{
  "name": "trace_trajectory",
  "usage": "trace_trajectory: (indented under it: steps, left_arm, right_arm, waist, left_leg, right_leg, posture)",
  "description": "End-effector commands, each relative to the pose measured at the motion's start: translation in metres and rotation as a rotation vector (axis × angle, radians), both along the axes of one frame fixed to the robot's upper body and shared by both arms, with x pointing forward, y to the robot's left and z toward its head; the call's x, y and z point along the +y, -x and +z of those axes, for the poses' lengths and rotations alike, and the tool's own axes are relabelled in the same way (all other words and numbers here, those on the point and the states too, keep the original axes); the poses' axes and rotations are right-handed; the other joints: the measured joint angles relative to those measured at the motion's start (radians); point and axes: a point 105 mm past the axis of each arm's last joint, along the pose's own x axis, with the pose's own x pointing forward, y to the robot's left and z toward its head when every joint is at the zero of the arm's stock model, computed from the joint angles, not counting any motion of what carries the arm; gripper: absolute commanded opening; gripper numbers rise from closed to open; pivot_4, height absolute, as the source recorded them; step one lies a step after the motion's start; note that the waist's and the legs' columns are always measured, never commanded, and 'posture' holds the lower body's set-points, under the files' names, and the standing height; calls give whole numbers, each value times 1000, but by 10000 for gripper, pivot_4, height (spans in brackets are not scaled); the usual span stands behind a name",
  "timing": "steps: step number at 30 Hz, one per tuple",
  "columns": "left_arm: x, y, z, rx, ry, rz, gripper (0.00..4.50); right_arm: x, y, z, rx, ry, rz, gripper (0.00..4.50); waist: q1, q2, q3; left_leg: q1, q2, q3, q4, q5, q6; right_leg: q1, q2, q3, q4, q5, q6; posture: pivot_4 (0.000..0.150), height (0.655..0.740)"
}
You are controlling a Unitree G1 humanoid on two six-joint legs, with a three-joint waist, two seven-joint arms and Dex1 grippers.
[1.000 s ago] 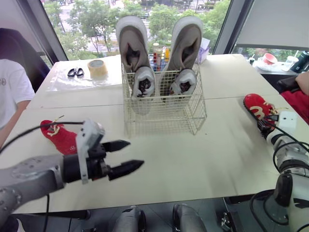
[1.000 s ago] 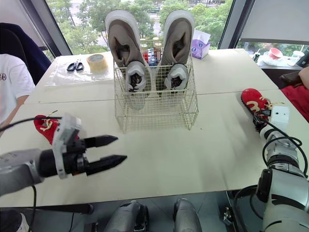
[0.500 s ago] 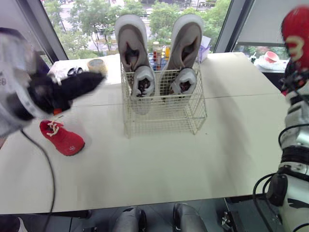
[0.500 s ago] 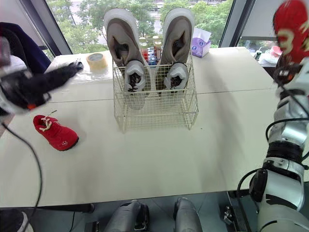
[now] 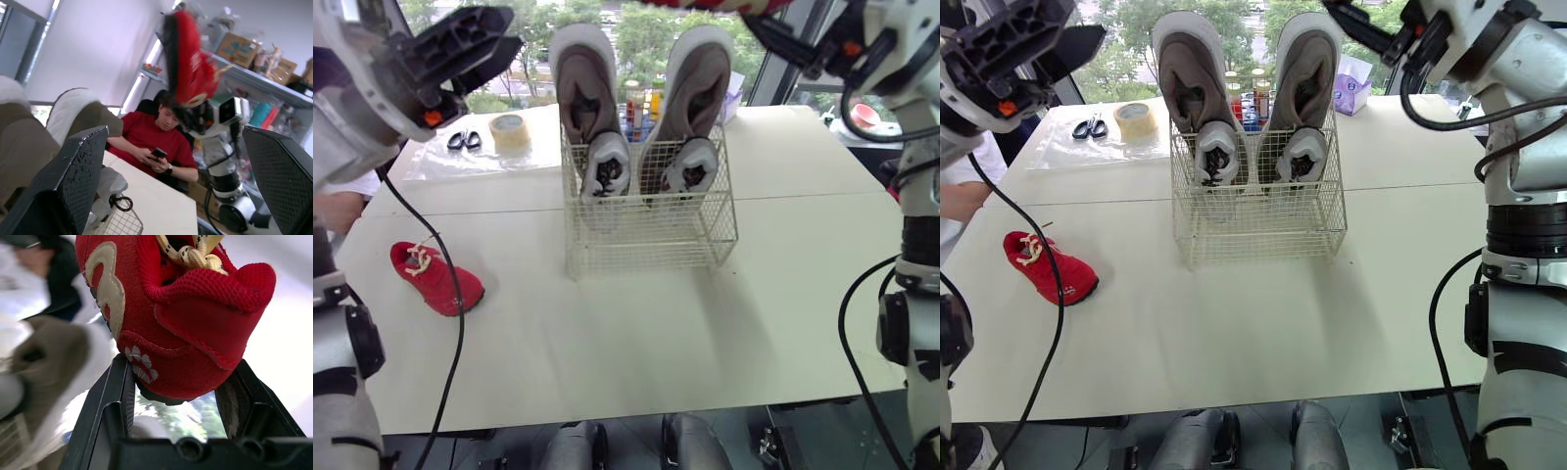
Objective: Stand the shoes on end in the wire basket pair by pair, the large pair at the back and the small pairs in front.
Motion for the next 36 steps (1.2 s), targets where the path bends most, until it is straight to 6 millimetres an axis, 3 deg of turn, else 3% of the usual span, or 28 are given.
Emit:
trace_trajectory:
  steps: [1, 10, 17, 20, 25, 27, 30, 35, 36]
  left_arm:
    - [-9, 16, 10, -74, -51, -66, 45000]
    - [-26, -1, 22, -67, -36, -92, 45000]
    - [-44, -8, 18, -55, -91, -166, 45000]
    - [-45, -16, 18, -41, -74, -153, 36559]
    - [-43, -15, 21, -37, -52, -181, 11021]
    - [-42, -14, 18, -24, -50, -188, 2920]
    - [-39, -15, 17, 4, -17, -185, 2265]
    - [-24, -14, 17, 21, 146, -161, 2265]
    - [-22, -14, 17, 20, 184, -146, 2265]
  right_arm:
    - [6, 14, 9, -71, 17, 38, 18785]
    - [22, 17, 1, -171, 65, 63, 18785]
    - [28, 20, -6, -229, 119, 66, 18785]
    - [29, 21, -7, -237, 124, 68, 18785]
    - [33, 26, -17, -210, 159, 89, 18785]
    - [36, 28, -22, -181, 170, 102, 18785]
    - [37, 27, -26, -134, 162, 104, 18785]
    - [4, 15, -40, 228, -159, 115, 43487]
    - [-5, 14, -41, 306, -305, 148, 44393]
  waist:
    - [-2, 0, 0]
    - [-4, -1, 1]
    - [-6, -1, 1]
    - [-4, -1, 1]
    - [-5, -1, 1]
    - [-5, -1, 1]
    - [-5, -1, 1]
    - [0, -2, 1]
    - [-1, -3, 1]
  left_leg:
    - [0, 0, 0, -1, 0, 0]
    - [1, 0, 0, -3, 2, -3]
    - [1, 0, 1, -4, 2, -3]
    - [1, 0, 1, -4, 2, -4]
    - [1, 0, 1, -4, 2, -4]
    - [1, 0, 1, -5, 2, -4]
    - [1, 0, 1, -5, 2, -4]
    - [1, 0, -2, -4, 3, -4]
    - [1, 0, -2, -4, 3, -4]
  right_leg:
    - [0, 0, 0, -1, 0, 0]
    - [-2, 0, -1, 1, 0, 0]
    - [-2, 0, 0, 1, 0, 1]
    - [-2, 0, 0, 2, 0, 1]
    - [-2, 0, 0, 1, 0, 1]
    - [-3, 0, 0, 1, 0, 1]
    - [-3, 0, 0, 2, 0, 1]
    - [-1, 0, -1, 3, 0, 1]
    - [-1, -1, -1, 2, 0, 1]
  posture:
    - [1500, 7400]
    - [1500, 7400]
    - [1500, 7400]
    - [1500, 7400]
    - [1500, 7400]
    - [1500, 7400]
    - [1500, 7400]
    - [1500, 7400]
    - [1500, 7400]
